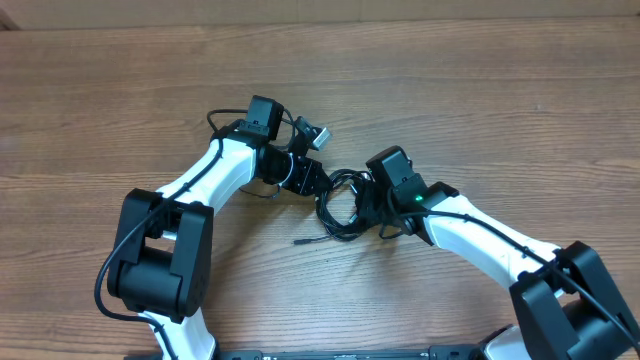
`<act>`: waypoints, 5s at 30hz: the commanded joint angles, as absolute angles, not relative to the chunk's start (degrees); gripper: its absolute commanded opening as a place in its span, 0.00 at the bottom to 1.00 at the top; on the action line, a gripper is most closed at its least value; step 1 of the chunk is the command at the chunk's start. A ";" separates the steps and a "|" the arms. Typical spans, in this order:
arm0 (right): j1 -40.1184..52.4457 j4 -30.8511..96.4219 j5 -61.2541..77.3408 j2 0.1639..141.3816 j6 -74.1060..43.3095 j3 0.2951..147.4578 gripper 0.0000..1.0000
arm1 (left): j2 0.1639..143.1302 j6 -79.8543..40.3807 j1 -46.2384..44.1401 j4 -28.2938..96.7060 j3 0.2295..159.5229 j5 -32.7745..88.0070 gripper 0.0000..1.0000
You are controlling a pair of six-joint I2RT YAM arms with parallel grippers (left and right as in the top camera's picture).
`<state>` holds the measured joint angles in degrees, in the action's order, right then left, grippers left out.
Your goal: Untangle cables
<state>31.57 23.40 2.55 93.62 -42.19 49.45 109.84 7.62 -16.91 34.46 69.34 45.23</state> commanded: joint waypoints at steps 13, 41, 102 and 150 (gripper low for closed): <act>31.44 19.84 7.81 98.87 -43.66 50.87 0.25 | 110.37 7.49 -17.39 34.24 69.04 46.54 0.04; 33.85 16.08 8.32 98.83 -38.70 50.87 0.25 | 110.37 7.49 -17.39 34.22 69.04 46.54 0.04; 32.93 18.52 12.71 92.68 -40.66 52.53 0.04 | 110.54 -1.26 -17.30 32.69 68.51 26.55 0.57; 36.01 19.07 5.28 94.76 -44.93 51.40 0.04 | 113.14 -9.69 -19.27 32.93 72.58 17.28 0.84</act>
